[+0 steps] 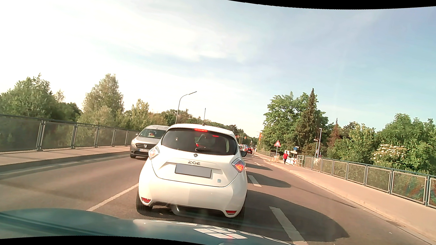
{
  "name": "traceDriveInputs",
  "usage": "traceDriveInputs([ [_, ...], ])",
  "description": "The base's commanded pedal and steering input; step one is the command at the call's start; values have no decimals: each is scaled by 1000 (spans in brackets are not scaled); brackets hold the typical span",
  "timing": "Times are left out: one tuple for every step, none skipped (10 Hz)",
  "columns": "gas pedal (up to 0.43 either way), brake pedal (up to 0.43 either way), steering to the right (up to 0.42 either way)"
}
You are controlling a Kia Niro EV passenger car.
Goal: Follow the waypoints while adhering to traffic rules and regulations
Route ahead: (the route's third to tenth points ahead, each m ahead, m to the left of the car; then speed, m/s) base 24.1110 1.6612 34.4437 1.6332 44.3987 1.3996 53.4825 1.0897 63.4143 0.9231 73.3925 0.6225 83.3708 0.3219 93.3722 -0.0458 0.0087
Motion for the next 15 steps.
traceDriveInputs([
  [0, 226, -4],
  [0, 226, -4],
  [0, 226, -4],
  [0, 226, -4],
  [0, 226, -4],
  [0, 226, -4],
  [0, 226, -4],
  [0, 226, -4],
  [0, 232, -4],
  [0, 232, -4],
  [0, 232, -4],
  [0, 232, -3],
  [0, 226, -3],
  [0, 232, -3],
  [0, 232, -3],
])
